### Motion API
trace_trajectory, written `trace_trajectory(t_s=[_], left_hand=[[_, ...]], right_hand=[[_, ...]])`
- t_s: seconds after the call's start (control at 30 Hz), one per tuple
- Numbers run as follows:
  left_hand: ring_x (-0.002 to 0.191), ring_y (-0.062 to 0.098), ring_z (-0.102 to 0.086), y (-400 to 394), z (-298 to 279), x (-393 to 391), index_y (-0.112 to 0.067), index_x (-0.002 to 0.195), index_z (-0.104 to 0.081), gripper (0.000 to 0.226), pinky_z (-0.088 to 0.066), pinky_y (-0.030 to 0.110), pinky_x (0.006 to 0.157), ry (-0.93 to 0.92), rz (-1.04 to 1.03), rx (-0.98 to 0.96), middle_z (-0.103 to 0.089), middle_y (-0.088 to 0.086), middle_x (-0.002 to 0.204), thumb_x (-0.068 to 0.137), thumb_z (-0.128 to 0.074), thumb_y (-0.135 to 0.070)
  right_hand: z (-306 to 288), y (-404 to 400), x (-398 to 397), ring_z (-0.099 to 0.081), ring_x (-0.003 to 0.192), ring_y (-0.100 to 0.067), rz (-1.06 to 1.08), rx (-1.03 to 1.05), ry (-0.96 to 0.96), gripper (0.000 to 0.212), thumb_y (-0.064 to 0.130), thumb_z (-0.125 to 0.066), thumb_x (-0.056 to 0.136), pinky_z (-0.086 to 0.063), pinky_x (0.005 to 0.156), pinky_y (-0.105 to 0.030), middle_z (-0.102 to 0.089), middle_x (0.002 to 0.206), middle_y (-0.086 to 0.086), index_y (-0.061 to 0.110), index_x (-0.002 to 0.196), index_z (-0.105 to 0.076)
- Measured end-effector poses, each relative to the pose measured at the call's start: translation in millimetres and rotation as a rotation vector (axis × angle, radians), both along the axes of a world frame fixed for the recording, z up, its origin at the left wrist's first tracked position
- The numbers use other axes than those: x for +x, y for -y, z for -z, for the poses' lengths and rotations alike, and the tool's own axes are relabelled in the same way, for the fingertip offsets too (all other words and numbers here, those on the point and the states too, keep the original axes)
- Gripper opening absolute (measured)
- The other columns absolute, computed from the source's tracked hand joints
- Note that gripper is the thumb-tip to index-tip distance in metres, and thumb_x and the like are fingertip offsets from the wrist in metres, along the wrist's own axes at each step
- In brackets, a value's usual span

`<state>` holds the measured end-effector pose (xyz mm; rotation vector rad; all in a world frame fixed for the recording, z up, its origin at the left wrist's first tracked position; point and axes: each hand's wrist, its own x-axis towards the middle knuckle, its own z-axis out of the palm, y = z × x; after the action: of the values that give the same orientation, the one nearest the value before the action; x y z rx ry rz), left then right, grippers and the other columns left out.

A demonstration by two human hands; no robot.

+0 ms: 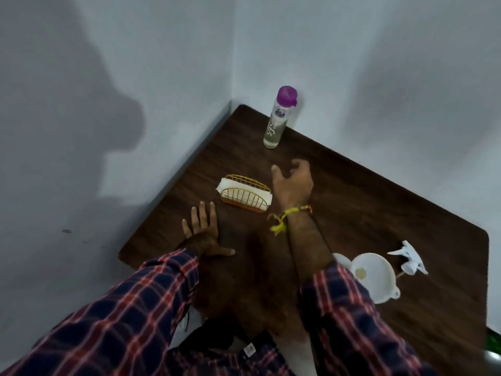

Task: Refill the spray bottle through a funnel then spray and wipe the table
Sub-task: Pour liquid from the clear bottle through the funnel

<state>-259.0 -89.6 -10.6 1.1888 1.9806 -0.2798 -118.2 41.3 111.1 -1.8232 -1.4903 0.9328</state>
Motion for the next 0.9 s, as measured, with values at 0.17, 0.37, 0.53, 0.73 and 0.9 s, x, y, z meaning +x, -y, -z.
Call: trace_trajectory(t_s=[0.17,0.37,0.53,0.73,0.9], left_hand=[[0.137,0.043,0.036,-5,10,-6,-0.014,0.137,0.043,0.156,0.011,0.066,0.110,0.026,0.058,-0.065,0.048,0.018,0.144,0.053,-0.069,-0.082],[0.134,0.044,0.040,-3,14,-6,-0.012,0.138,0.043,0.151,0.013,0.067,0.108,0.041,0.061,-0.045,0.048,0.019,0.144,0.059,-0.067,-0.079],[0.132,0.045,0.042,-4,12,-6,-0.012,0.137,0.044,0.151,0.015,0.067,0.108,0.067,0.059,-0.063,0.050,0.019,0.142,0.060,-0.069,-0.076],[0.131,0.045,0.043,-3,7,-7,-0.011,0.136,0.045,0.150,0.016,0.067,0.107,0.076,0.064,-0.064,0.052,0.020,0.140,0.062,-0.069,-0.076],[0.134,0.045,0.039,-2,-3,-4,-0.010,0.138,0.042,0.150,0.013,0.067,0.108,0.063,0.065,-0.053,0.049,0.020,0.143,0.061,-0.067,-0.078]], right_hand=[[21,-77,-47,-0.061,0.111,-0.028,0.036,-0.031,-0.022,0.063,0.031,-0.081,0.077,-0.048,0.094,-0.033,-0.064,0.120,-0.014,0.005,0.126,-0.052],[39,-139,-81,-0.062,0.113,-0.028,0.104,-0.041,-0.059,0.074,0.031,-0.083,0.073,-0.049,0.090,-0.027,-0.063,0.126,-0.012,0.007,0.133,-0.047],[39,-158,-87,-0.062,0.114,-0.024,0.107,0.072,-0.028,0.060,0.027,-0.079,0.078,-0.037,0.079,-0.012,-0.064,0.124,-0.008,0.006,0.128,-0.054],[26,-132,-76,-0.060,0.118,-0.024,0.162,0.159,-0.057,0.065,0.026,-0.081,0.078,-0.041,0.090,-0.018,-0.062,0.129,-0.009,0.006,0.132,-0.052],[-20,-72,-50,-0.067,0.090,-0.012,0.208,0.460,-0.216,0.055,0.026,-0.086,0.069,-0.051,0.081,-0.016,-0.068,0.101,0.003,0.008,0.115,-0.062]])
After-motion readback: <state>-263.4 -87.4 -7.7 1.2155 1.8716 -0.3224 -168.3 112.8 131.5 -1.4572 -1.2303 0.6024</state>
